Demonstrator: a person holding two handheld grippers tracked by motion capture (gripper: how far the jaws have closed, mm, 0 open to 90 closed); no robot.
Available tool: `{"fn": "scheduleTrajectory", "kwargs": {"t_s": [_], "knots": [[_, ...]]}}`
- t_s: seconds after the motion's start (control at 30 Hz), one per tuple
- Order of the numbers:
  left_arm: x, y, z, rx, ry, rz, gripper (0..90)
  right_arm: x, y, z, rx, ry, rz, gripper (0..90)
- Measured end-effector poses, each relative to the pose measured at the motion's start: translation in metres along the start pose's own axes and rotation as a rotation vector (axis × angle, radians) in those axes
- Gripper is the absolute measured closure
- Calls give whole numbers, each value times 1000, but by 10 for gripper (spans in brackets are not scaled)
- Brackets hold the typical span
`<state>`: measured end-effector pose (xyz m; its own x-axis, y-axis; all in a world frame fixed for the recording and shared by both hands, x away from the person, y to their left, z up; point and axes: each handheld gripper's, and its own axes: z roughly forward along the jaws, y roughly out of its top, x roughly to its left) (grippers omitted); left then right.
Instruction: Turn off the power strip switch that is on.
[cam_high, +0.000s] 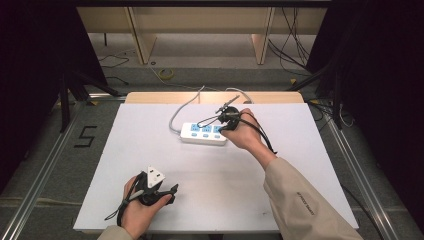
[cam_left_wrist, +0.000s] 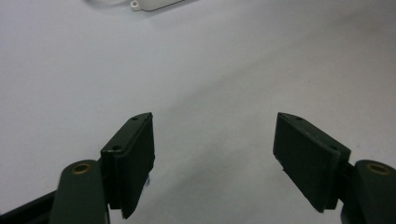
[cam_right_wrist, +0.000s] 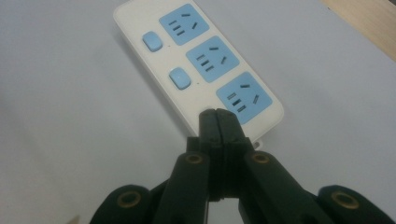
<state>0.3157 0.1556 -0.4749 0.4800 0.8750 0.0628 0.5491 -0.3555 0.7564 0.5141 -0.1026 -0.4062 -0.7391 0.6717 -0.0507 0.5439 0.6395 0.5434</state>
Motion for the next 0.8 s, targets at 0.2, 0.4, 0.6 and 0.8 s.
{"fn": "scheduleTrajectory", "kwargs": {"t_s": [0.2,0.4,0.6,0.8], "knots": [[0,0,0,0,0,0,291,-2,1,3,0,-4,-3,900],[0,0,0,0,-1,0,292,-3,2,5,3,-9,3,900],[0,0,0,0,0,2,292,-3,3,9,8,-10,12,900],[0,0,0,-1,-1,1,292,-2,5,12,11,-11,17,900]]}}
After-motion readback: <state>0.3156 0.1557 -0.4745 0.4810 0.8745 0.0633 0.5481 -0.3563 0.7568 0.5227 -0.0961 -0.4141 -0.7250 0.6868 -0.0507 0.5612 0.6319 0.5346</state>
